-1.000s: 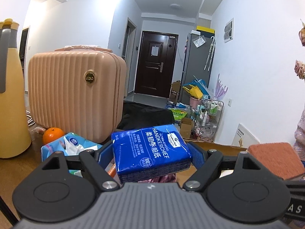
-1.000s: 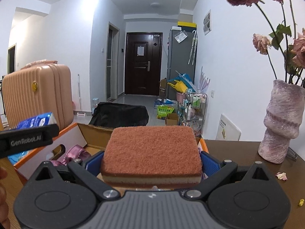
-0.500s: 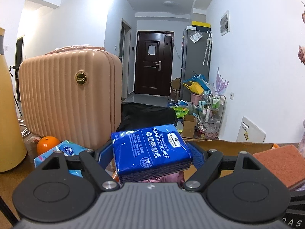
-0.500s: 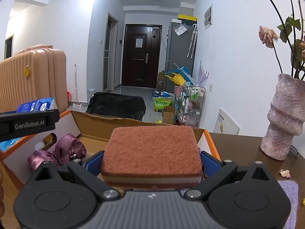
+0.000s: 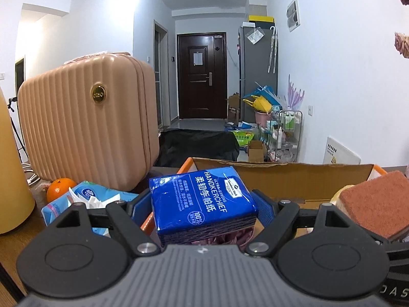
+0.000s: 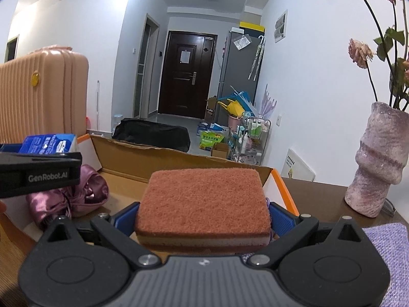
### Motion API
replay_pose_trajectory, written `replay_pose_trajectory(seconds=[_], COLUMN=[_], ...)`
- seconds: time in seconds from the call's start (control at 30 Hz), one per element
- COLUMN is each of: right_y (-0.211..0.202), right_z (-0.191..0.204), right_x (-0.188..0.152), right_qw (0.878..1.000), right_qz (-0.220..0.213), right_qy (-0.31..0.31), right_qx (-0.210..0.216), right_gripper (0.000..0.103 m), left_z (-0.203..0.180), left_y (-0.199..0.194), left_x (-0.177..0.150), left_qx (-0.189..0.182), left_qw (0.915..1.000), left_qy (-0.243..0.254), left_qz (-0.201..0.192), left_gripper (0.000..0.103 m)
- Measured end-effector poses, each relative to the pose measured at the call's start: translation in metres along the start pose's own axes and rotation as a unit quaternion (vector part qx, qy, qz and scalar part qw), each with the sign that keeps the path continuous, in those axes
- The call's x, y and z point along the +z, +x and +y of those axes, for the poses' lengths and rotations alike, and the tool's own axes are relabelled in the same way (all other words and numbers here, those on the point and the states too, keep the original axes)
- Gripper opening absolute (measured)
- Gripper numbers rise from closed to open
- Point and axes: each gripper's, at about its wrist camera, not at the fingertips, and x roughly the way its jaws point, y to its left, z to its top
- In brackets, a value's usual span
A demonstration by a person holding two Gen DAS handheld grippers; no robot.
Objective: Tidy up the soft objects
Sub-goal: 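Carry the tissue pack in the left gripper while the right gripper carries the sponge over the box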
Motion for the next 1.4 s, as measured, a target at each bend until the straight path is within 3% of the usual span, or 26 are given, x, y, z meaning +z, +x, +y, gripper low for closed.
replay_pose_trajectory(seconds=[0.6,0.8,0.97,1.4], right_y=[-0.002,-0.005,-0.009,-0.024], right_z=[-0.001,-0.005,-0.007,-0.012], right_x=[-0.002,-0.001,0.0,0.007], right_qw=[1.0,1.0,1.0,0.998], right_qz=[-0.007,-0.014,-0.019,-0.036], right_qy=[0.002,0.009,0.016,0.027], right_qx=[0.005,0.01,0.016,0.035], right_gripper=[0.102,0.103,0.103,0.103], left_z=[0.002,0.009,0.009,0.011], left_y=[0.003,-0.002,-0.009,-0.014], left_x=[-0.007,-0.004,-0.002,0.001], left_qx=[-0.003,-0.006,-0.003,-0.008], left_qw=[1.0,0.9999,0.9994,0.9991], left_qy=[0.005,-0.01,-0.013,-0.022], left_qz=[0.002,-0.01,-0.031,-0.035], left_gripper=[0.085,0.103,0.103,0.103])
